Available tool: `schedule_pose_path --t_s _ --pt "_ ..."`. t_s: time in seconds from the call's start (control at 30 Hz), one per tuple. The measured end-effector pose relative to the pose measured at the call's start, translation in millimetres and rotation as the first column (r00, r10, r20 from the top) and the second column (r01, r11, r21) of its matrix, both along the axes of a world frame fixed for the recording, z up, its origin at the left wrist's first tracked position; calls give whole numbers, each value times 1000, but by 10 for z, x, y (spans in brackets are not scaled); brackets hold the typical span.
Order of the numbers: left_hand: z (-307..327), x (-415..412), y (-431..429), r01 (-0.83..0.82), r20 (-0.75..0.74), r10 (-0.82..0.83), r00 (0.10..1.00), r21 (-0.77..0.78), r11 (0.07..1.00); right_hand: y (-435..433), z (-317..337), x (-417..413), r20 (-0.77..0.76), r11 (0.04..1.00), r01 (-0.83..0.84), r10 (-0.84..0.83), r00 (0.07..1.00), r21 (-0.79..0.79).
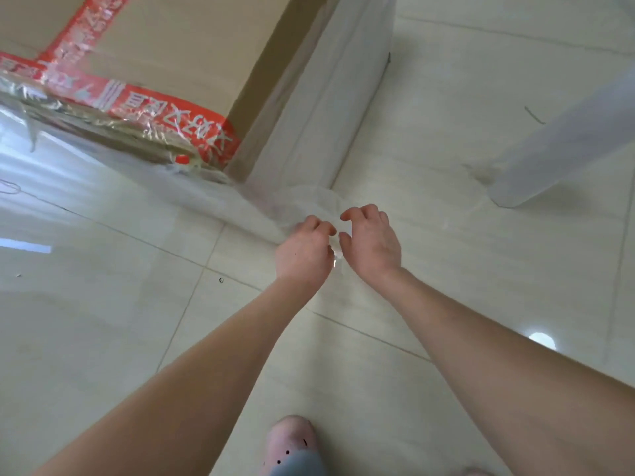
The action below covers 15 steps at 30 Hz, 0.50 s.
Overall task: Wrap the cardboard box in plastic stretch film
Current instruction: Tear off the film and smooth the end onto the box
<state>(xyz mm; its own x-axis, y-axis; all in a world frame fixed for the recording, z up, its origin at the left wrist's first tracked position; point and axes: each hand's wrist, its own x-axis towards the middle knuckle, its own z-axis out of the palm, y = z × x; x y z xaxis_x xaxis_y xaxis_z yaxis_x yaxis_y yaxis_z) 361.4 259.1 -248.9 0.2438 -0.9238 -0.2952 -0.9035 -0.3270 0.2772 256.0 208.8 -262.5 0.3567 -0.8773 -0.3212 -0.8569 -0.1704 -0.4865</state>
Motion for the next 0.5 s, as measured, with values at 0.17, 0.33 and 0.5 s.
schedule_pose_path --t_s 0.17,0.33,0.5 --pt "-319 110 -85 173 94 -164 982 -99 980 -270 -287 95 62 991 -17 25 998 -136" --pt "-472 143 -168 213 135 -186 973 -221 952 -478 -451 122 126 959 -33 71 990 -281" --pt "-404 182 -125 342 294 -258 920 -281 897 -567 -481 158 146 944 -56 109 983 -324"
